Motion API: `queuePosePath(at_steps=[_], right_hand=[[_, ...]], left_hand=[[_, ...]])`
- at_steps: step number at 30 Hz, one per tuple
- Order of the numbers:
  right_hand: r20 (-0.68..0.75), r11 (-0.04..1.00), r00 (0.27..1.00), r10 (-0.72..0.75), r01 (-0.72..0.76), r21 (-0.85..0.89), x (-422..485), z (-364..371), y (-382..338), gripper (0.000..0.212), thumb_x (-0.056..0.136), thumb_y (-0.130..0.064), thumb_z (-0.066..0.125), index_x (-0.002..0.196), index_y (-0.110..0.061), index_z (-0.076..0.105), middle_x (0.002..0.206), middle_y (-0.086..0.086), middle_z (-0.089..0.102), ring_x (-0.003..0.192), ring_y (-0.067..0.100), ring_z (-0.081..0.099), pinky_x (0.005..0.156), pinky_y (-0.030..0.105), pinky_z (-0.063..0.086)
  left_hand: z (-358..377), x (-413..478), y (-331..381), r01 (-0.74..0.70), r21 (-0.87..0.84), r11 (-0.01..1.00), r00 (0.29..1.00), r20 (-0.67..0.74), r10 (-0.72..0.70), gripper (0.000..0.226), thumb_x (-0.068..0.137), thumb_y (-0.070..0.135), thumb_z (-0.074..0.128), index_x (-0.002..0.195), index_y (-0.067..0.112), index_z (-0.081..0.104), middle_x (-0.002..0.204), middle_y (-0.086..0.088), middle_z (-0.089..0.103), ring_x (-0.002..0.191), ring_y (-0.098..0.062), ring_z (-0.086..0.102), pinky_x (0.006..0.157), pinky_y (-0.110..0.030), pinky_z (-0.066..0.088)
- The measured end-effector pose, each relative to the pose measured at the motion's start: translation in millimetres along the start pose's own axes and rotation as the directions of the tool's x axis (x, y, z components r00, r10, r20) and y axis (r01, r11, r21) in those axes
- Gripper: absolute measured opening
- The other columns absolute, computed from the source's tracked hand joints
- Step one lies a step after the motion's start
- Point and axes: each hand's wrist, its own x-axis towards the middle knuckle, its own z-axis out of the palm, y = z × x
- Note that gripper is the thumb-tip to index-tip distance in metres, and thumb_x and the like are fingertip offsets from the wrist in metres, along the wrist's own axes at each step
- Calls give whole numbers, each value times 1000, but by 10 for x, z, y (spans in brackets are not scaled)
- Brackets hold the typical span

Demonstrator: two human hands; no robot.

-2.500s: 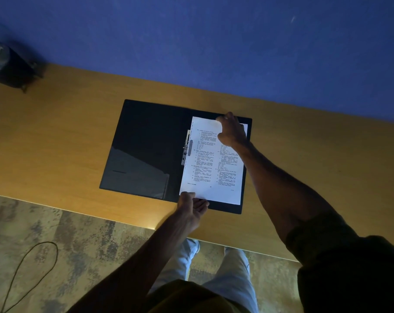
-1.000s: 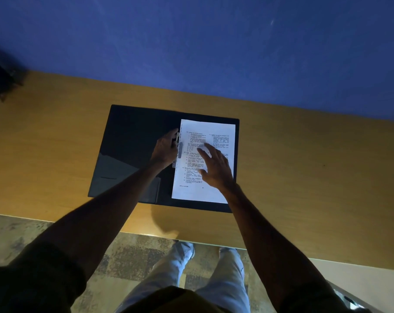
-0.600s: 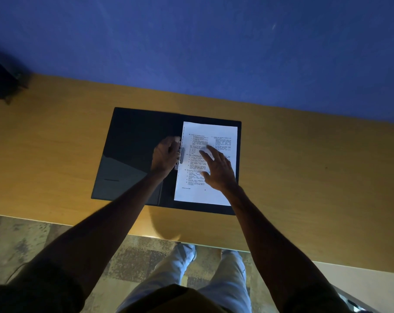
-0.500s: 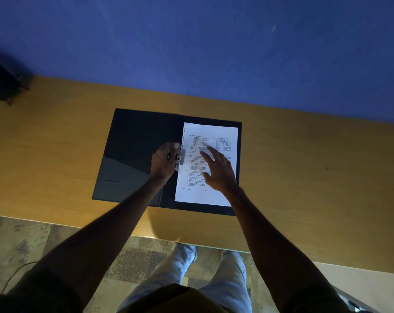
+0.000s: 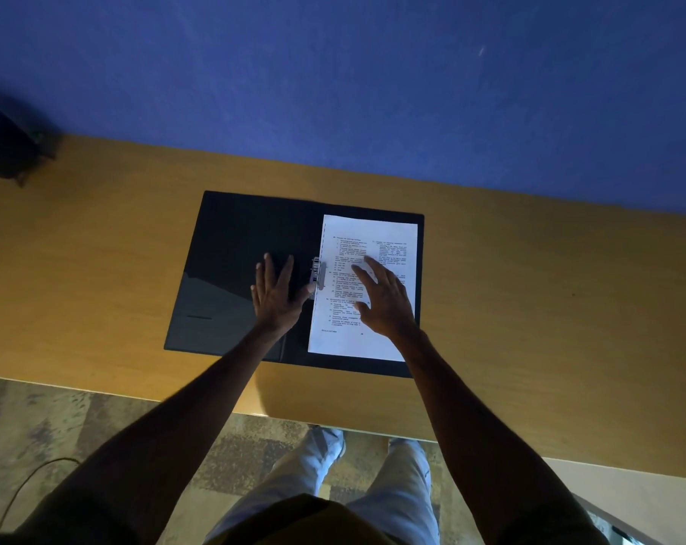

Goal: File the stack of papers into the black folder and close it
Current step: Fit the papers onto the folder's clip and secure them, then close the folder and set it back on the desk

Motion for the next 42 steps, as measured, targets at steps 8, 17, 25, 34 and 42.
queuePosePath(at_steps=[8, 17, 25, 34, 42], right_hand=[[-10, 1000, 1000, 5, -4, 31, -4, 49, 21, 79, 104, -36, 67, 171, -27, 26, 182, -2, 8, 170, 22, 12, 138, 46, 18], [1, 999, 1000, -2, 2, 35, 5, 57, 24, 79, 105, -36, 66, 171, -27, 25, 182, -2, 6, 171, 21, 9, 138, 48, 17], [8, 1000, 1000, -12, 12, -1, -13, 47, 14, 78, 107, -35, 62, 173, -27, 20, 183, -2, 1, 171, 21, 6, 139, 47, 15], [-12, 998, 998, 66, -66, -9, 39, 9, -107, 68, 107, -31, 62, 168, -26, 33, 181, -2, 15, 170, 21, 16, 137, 54, 18], [-54, 998, 997, -60, 61, -1, 265, 80, -835, 61, 107, -20, 55, 165, -27, 40, 173, -4, 32, 163, 19, 31, 134, 47, 26]], left_hand=[[71, -55, -50, 49, 45, 998, 999, -8, -48, 112, 83, 85, 34, 176, 31, 5, 183, -11, -16, 172, -34, -13, 138, -61, 0], [149, -78, -63, 20, 144, 989, 998, -68, -10, 94, 104, 68, 48, 177, 29, 4, 184, -13, -13, 172, -37, -9, 138, -63, 5], [45, -61, -184, -39, 129, 991, 999, 36, 34, 90, 108, 63, 43, 176, 28, -3, 183, -12, -20, 172, -35, -15, 139, -60, 1], [-167, -181, -468, 1, 124, 992, 999, -44, 4, 81, 112, 55, 42, 177, 20, 8, 185, -11, -9, 173, -33, -4, 140, -58, 5], [-580, -235, -968, 210, 43, 977, 948, -255, -193, 75, 113, 43, 47, 174, 10, 18, 182, -16, 8, 169, -40, 18, 136, -54, 21]])
